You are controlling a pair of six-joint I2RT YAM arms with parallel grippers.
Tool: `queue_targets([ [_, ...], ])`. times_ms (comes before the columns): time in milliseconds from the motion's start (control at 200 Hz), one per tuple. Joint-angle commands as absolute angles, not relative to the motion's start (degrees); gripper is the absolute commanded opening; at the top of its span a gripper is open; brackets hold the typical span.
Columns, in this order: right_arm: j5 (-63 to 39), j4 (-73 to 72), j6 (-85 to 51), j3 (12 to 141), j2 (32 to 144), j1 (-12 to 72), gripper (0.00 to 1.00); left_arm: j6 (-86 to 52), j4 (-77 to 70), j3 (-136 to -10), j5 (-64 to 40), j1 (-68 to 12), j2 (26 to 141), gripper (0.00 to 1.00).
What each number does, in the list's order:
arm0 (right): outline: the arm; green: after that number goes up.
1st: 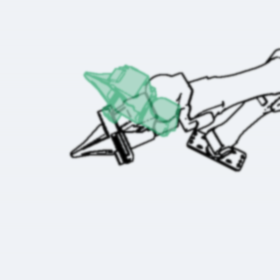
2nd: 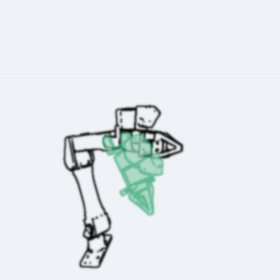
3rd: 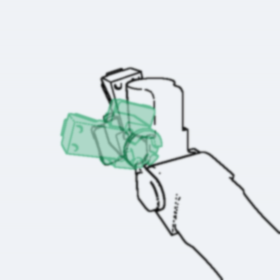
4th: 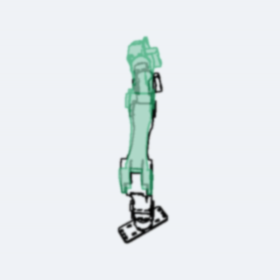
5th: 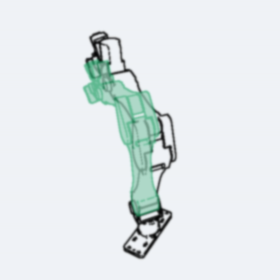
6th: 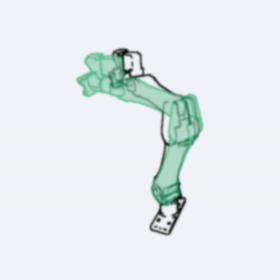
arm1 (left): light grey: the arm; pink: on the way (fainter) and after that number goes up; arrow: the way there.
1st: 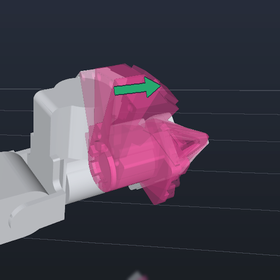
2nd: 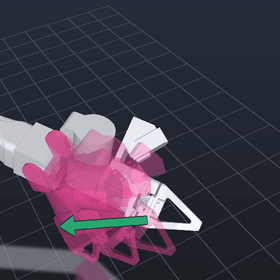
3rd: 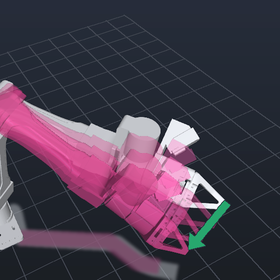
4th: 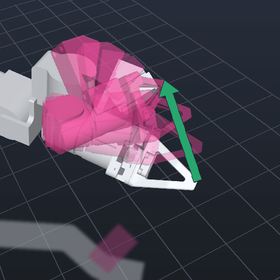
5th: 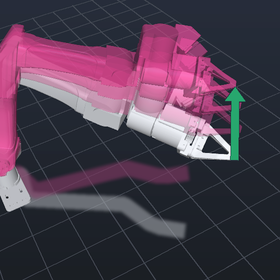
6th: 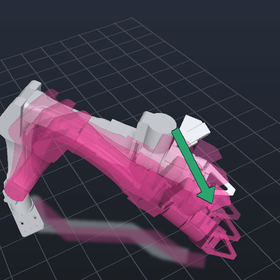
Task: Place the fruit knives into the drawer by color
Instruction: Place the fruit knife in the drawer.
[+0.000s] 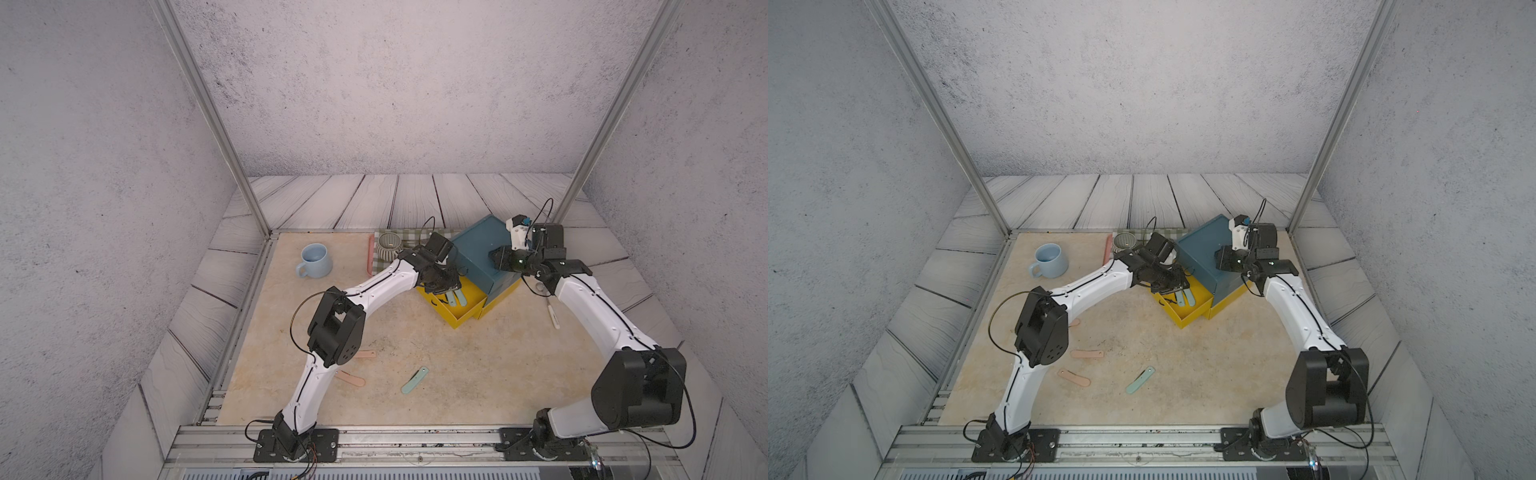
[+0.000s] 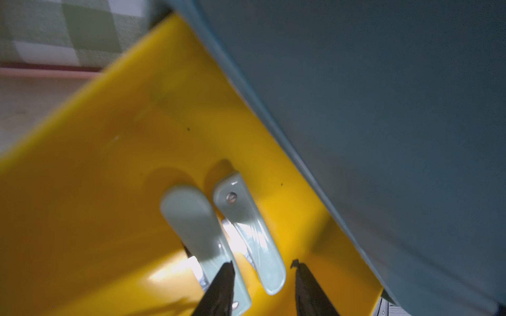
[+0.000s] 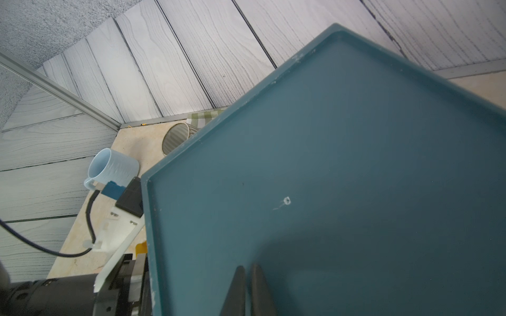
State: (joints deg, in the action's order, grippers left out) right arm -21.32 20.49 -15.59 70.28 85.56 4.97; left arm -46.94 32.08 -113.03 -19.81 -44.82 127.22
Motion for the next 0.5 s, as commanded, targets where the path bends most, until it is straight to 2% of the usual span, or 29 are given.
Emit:
queue_targets([
  [0,-16.52,42.24,-15.73,63.42,91.85,5.16,0.10,-44.68,31.98,-114.87,-19.93,-45.53,122.24,0.40],
  [235,-16.57,42.35,-15.72,63.54,91.76,5.14,0.10,-41.69,33.33,-114.10,-17.05,-45.53,115.17,0.40],
  [495,-16.52,42.41,-15.64,63.54,91.92,5.19,0.10,-36.40,34.97,-107.38,-14.71,-45.53,105.73,0.40],
])
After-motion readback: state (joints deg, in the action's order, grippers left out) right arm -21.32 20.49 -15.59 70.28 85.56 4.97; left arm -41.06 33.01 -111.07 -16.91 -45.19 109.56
